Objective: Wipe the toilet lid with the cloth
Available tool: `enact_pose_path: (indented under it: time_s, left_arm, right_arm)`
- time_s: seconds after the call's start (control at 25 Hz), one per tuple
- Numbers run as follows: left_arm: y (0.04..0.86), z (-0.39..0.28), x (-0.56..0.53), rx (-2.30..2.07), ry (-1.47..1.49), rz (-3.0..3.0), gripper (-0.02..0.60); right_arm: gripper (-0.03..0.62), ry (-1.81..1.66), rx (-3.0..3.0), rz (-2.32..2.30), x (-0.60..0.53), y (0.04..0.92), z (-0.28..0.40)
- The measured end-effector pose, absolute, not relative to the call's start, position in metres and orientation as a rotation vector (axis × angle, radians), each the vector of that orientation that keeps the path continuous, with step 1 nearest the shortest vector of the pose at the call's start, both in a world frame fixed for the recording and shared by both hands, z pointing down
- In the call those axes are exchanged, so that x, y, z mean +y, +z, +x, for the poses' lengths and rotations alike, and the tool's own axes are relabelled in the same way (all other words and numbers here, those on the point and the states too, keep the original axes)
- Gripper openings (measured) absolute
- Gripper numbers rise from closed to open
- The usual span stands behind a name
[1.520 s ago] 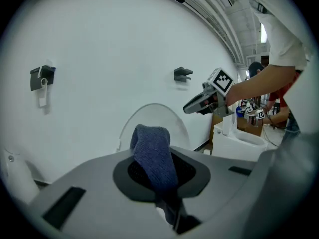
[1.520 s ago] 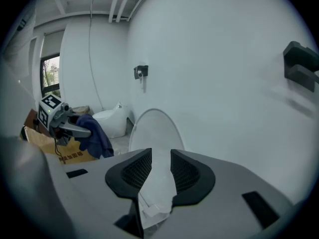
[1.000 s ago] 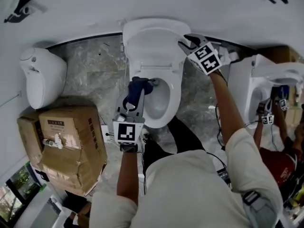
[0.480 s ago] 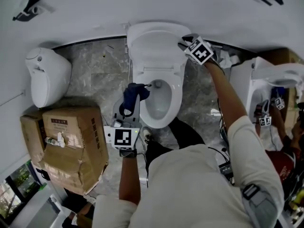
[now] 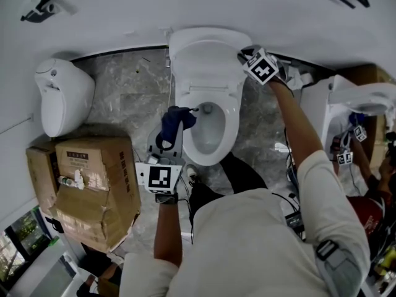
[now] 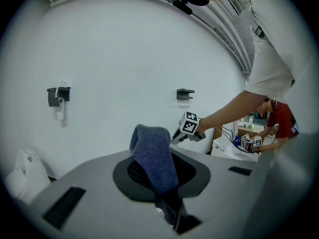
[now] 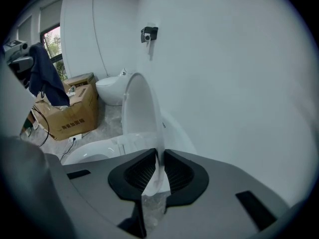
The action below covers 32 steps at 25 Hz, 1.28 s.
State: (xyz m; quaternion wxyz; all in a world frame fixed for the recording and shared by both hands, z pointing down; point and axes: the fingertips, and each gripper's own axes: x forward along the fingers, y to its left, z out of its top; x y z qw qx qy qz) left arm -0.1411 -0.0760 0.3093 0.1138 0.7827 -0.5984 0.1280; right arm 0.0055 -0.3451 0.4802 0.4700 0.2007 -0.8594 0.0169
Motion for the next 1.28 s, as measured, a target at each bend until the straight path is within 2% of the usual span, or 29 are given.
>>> enact_pose_path:
  time_s: [0.8, 1.28]
  left_arm:
    - [0.292, -0.156, -0.025, -1.726, 0.323, 2.34, 0.043]
    - [0.289, -0.164, 0.016, -1.667, 0.291, 2.372, 0.043]
  right_arm:
    - [0.077, 0.04, -2.087, 0.442, -0.24, 0.465, 0.024]
    - [0.129, 0.108, -2.054, 0.317, -0.152, 0.48, 0.038]
